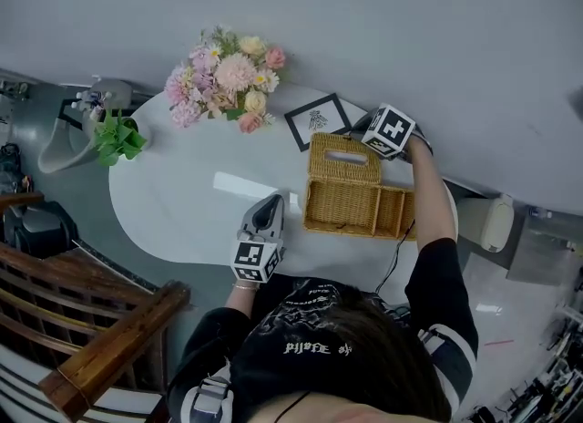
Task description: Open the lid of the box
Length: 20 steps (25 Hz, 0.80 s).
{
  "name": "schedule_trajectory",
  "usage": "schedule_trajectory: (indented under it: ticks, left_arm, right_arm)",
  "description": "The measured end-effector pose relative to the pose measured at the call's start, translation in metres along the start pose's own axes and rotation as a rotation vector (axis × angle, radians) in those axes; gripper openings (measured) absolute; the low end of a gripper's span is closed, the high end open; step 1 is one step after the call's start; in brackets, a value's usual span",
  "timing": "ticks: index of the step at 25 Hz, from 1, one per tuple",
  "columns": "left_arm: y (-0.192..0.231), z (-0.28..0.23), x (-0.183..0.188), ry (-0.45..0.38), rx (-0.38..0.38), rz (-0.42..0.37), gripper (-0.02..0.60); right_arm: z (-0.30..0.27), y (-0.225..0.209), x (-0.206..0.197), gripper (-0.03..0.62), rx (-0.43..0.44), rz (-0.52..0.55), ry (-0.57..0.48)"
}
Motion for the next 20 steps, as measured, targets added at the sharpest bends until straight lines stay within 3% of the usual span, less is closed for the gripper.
schedule_trajectory:
  ticks: [4,7,14,20]
  left_arm:
    - [0.002,0.006,0.006,-0.022,0.011,0.001,0.026]
    - [0.001,0.008,0.009,-0.045,0.004,0.03,0.027]
    - [-0.023,0.024,0.029,-0.134,-0.031,0.037,0.026]
    - [-0.045,0.044,0.049,-0.192,-0.031,-0.025,0.027]
  right_arm:
    - [0.011,0.0,0.004,0.131,-0.07,-0.037,-0.037]
    - [0.036,0.002,0.011,0.158,-0.141,-0.05,-0.123]
    - [0.112,0.013,0.02,0.172,-0.378,-0.167,-0.431]
    - [0.147,0.054,0.012,0.175,-0.542,-0.23,-0.541]
Point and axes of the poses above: the fingertips, and each gripper's own axes: z backward along the fingers, y to its left, x out of its top, the point moved 3 cm from there along z, backward along the fingers, and after that the axes turned 14 degrees about y, right-handed, at the moved point
